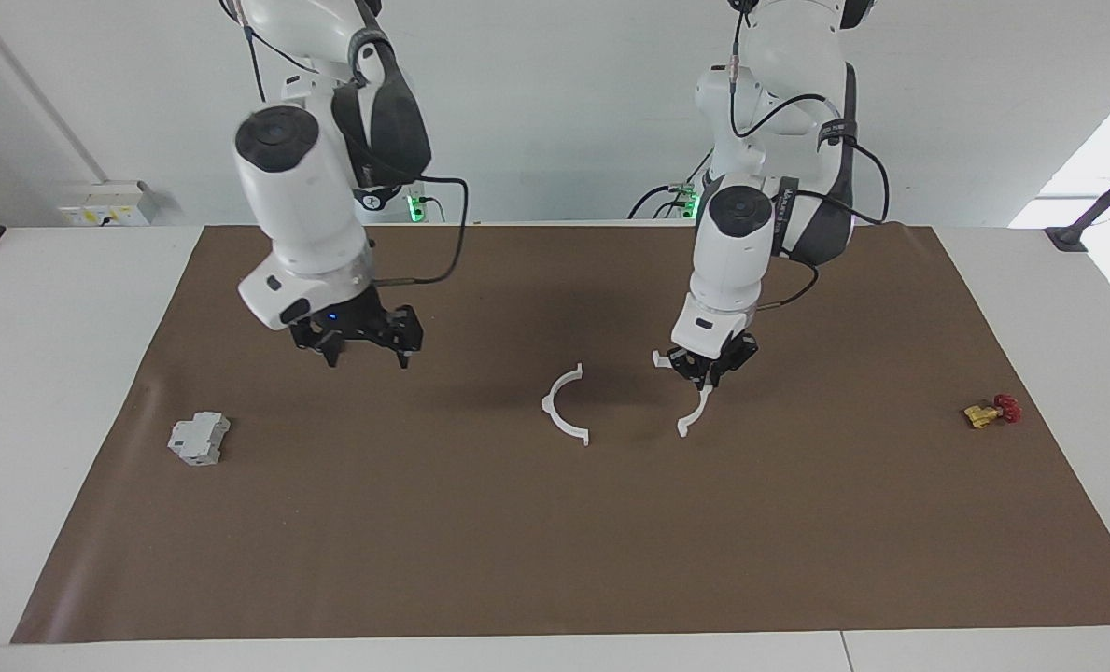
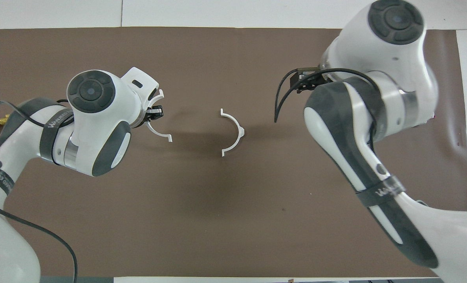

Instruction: Assemble drain pipe with both arms

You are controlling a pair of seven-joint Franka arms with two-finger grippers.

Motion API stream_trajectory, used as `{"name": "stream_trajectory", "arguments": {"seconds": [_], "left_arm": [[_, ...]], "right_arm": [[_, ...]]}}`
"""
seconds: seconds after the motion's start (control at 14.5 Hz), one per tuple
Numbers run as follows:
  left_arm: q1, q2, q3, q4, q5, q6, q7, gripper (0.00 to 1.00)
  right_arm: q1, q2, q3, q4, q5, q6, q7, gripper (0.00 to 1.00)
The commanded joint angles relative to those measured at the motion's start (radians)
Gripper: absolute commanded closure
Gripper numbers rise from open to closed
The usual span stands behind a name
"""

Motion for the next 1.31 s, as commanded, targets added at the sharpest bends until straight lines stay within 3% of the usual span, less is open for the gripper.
{"name": "stream_trajectory", "arguments": {"seconds": [0.0, 0.48, 0.76, 0.89, 1.24], "left_arm": [[-0.055, 0.123, 0.016, 0.141, 0.023, -0.048, -0.057, 1.00], [-0.141, 0.157, 0.014, 0.128, 0.033, -0.036, -0.071, 1.00], [-0.155, 0.151, 0.014, 0.078, 0.033, 0.048, -0.071, 1.00], [-0.155, 0.150, 0.013, 0.076, 0.033, 0.055, -0.071, 1.00], [-0.160, 0.147, 0.011, 0.039, 0.033, 0.128, -0.069, 1.00]], "right_arm": [[-0.050, -0.066, 0.013, -0.026, 0.005, -0.072, -0.086, 0.00], [-0.113, -0.134, 0.007, -0.051, -0.005, -0.130, -0.149, 0.00], [-0.093, -0.284, -0.009, -0.252, -0.008, -0.084, -0.166, 0.00], [-0.092, -0.287, -0.019, -0.261, -0.008, -0.028, -0.167, 0.00], [-0.095, -0.269, -0.030, -0.255, -0.006, -0.034, -0.169, 0.00]]}}
